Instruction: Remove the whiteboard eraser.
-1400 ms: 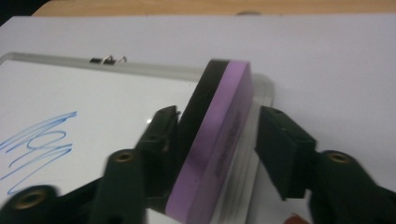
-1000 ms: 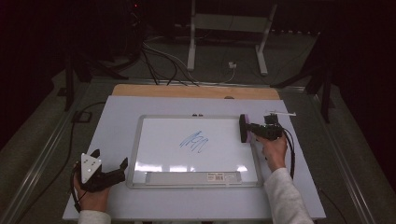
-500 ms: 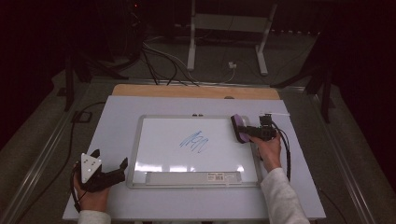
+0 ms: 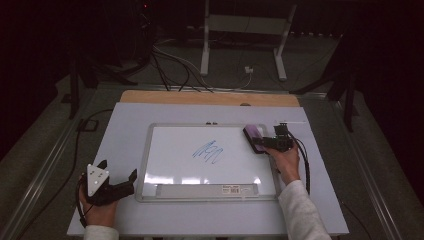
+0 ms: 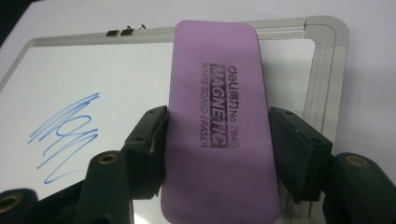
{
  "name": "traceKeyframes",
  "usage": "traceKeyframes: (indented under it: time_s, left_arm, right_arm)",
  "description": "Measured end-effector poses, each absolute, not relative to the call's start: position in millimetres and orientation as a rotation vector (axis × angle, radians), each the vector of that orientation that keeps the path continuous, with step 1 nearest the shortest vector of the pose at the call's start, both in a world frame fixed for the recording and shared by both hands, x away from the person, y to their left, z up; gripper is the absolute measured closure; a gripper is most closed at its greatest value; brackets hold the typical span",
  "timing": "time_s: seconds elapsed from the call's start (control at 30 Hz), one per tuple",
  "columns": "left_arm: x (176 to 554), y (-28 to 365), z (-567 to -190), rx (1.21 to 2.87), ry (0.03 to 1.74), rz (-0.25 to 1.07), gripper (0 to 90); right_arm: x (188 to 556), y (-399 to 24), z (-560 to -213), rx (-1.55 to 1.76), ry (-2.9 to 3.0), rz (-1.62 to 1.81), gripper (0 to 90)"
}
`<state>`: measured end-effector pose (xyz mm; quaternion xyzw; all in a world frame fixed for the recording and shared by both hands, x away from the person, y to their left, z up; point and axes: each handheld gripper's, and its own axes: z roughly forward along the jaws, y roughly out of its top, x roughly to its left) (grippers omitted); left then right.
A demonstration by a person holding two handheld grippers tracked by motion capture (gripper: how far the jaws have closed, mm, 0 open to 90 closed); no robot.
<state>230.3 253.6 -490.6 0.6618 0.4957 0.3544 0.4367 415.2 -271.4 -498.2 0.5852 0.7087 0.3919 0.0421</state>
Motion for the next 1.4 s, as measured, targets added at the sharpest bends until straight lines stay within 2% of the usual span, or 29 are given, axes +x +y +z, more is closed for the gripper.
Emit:
traceKeyframes:
  time_s: [0.63,1.4]
  left_arm:
    - [230,254,-491,1.649,1.237,0.881,0.8]
    - [230,254,-491,1.65,1.237,0.881,0.8]
  right_arm:
    - [405,-267,-476,1.651,2.158,1.242,40.7]
    - [395,-252,-465,1.538,2.198,1.201,40.9]
